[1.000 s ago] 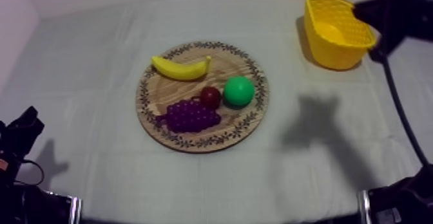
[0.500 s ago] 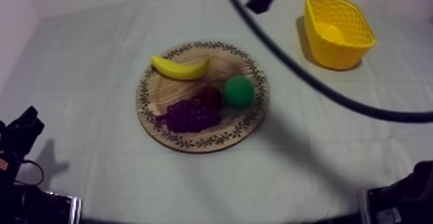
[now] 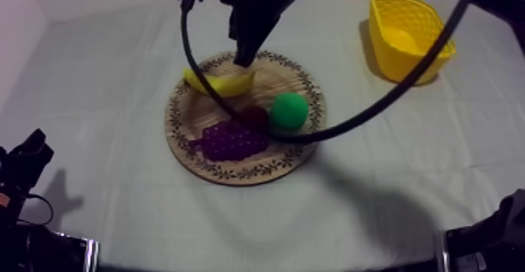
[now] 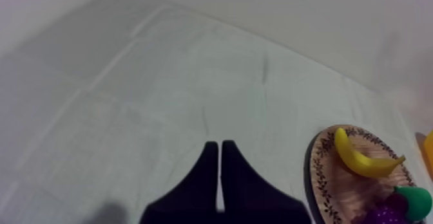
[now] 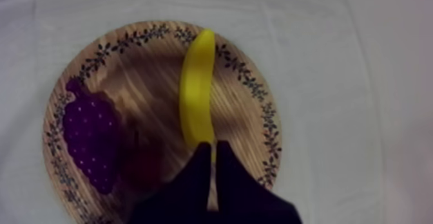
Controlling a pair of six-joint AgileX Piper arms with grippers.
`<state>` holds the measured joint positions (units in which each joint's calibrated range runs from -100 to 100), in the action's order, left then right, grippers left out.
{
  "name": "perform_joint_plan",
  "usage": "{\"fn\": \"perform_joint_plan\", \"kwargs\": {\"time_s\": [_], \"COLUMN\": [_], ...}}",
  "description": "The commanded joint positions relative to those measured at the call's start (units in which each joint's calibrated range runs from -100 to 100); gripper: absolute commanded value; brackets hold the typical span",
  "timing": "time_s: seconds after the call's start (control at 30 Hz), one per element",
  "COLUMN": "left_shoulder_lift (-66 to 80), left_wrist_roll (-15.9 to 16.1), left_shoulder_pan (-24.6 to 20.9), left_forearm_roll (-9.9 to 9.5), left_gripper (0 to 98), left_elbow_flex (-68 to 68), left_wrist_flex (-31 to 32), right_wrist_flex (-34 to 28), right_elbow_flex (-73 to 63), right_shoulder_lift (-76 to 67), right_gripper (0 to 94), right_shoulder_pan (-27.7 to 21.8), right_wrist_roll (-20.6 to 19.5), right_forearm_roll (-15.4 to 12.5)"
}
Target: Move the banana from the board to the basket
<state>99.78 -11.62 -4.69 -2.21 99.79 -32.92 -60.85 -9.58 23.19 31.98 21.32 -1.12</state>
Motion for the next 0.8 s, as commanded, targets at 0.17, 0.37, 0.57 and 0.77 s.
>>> {"fn": "perform_joint_plan", "kwargs": {"time_s": [0.17,0.37,0.57,0.77], "left_shoulder_lift": [0.05,0.05,0.05,0.05], "left_wrist_roll": [-0.02,0.00,-0.03,-0.01], "left_shoulder_pan": [0.02,0.02,0.02,0.02], "left_forearm_roll": [0.03,0.03,0.03,0.03], "left_gripper": [0.1,0.1,0.1,0.1], "left_elbow_flex": [-0.01,-0.01,-0.01,-0.01], "left_wrist_flex": [0.02,0.02,0.02,0.02], "right_wrist_flex": [3.37,4.90,0.99,-0.13], "right_elbow_flex": [4.36,6.36,1.91,-3.47], "right_shoulder_lift": [2.07,2.68,4.90,9.99], "right_gripper": [7.5,36.4,40.9,41.1], "right_shoulder_pan": [0.83,1.71,1.87,2.04], "right_wrist_roll": [-0.26,-1.68,-1.44,-2.23], "right_forearm_roll": [1.01,1.72,0.26,0.65]}}
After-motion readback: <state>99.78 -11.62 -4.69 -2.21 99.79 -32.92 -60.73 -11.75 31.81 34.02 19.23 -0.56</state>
